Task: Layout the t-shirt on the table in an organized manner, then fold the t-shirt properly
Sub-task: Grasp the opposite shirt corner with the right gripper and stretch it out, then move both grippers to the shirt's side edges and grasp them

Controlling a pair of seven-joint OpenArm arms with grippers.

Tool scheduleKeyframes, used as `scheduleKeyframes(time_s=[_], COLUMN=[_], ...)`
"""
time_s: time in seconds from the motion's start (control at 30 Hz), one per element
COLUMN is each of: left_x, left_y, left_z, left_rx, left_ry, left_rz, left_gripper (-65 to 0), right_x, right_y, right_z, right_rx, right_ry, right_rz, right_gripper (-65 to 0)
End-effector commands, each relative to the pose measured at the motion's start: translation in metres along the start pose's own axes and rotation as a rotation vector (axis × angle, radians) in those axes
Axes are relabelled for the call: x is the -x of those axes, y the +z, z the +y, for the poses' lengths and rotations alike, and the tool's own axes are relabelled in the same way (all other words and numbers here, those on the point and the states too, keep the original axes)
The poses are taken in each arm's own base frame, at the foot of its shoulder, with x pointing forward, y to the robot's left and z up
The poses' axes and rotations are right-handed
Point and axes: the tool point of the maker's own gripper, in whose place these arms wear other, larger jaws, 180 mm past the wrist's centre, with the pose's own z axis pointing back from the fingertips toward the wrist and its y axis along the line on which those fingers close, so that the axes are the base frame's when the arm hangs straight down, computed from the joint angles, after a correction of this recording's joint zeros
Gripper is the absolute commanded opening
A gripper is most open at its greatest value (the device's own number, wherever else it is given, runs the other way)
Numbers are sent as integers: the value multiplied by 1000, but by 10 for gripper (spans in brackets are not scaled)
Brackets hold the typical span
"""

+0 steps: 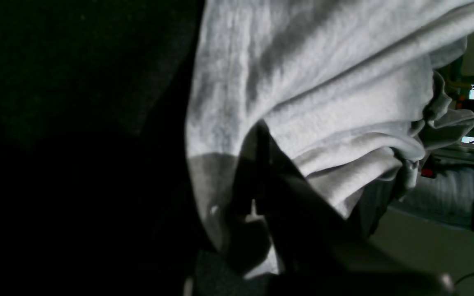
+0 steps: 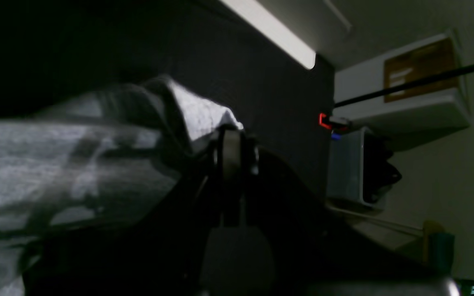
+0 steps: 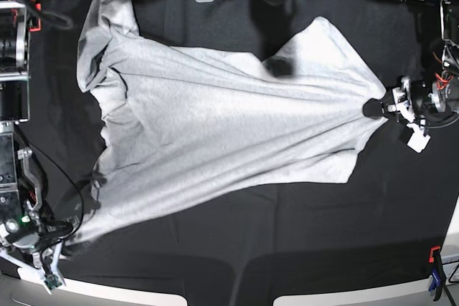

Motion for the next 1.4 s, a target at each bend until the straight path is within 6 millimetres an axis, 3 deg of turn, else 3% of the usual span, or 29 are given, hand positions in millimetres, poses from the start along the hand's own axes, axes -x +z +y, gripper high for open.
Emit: scheduleKeyframes(time_s=[0.0, 0.13, 0.27, 0.43, 0.53, 0.63, 0.87, 1.07, 1.2, 1.37], left_x=[41, 58, 101, 159, 178, 168, 150, 134, 119, 94], left_y=[-2, 0, 3, 6, 8, 5, 2, 7, 30, 73], left_z=[19, 18, 20, 25, 15, 3, -11, -18, -3, 38], left_rx=[-92, -89, -55, -17, 51, 129, 163, 163, 96, -111], left_ry=[7, 13, -20, 76, 138, 128, 74, -6, -63, -133], left_rz=[172, 265, 386, 439, 448, 385, 346, 328, 329, 330], left_gripper=[-650, -650, -643, -643, -642, -625, -425, -412, -412, -413], right_x=[-11, 6, 23, 38, 43, 42, 41, 41, 41, 40], right_y=[5, -5, -13, -14, -13, -13, -13, -13, -13, -13], right_z=[-23, -12, -3, -3, -4, -4, -4, -4, -4, -3], right_rx=[56, 28, 6, 2, 6, 7, 8, 8, 8, 5], right_ry=[-11, -20, -26, -29, -25, -26, -28, -28, -28, -30], right_rz=[-26, 27, 80, 154, 182, 177, 174, 173, 173, 168], right_gripper=[-650, -650, -650, -650, -452, -324, -318, -318, -318, -318])
